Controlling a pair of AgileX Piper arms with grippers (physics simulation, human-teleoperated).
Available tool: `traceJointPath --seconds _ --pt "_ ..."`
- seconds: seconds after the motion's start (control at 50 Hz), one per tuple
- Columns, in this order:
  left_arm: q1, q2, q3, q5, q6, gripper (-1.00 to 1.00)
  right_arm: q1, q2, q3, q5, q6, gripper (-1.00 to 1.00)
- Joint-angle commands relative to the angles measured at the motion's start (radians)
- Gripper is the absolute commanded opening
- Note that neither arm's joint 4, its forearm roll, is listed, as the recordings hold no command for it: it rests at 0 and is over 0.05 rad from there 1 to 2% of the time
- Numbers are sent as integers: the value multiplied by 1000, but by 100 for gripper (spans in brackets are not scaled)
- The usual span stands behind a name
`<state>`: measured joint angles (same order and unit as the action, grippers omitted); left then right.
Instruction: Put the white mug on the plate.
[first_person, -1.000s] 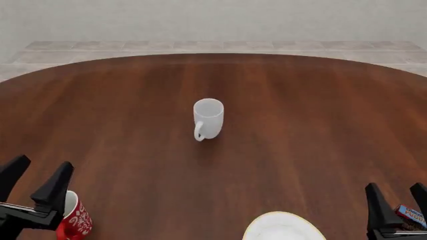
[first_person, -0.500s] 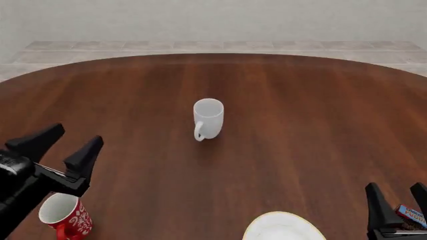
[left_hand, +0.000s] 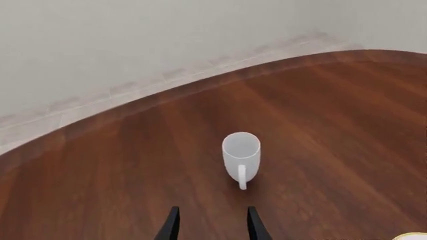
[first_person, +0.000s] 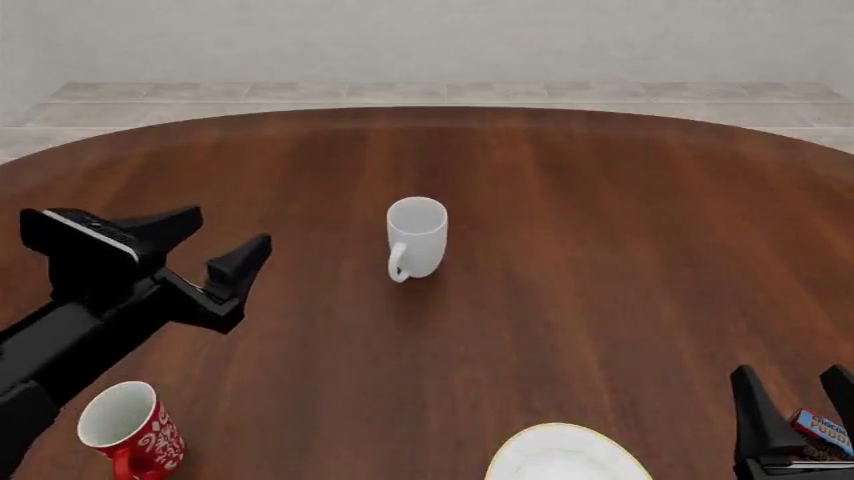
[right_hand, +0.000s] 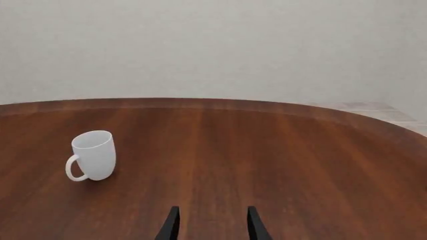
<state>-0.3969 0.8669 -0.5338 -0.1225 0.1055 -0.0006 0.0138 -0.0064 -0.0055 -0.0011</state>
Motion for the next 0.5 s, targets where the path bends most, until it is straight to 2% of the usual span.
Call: traceJointPath --seconds 0.02,0.5 --pt "-12 76 -45 6 3 100 0 -1 1 0 0 100" --pt "-38 325 -163 5 6 100 0 0 1 0 0 100"
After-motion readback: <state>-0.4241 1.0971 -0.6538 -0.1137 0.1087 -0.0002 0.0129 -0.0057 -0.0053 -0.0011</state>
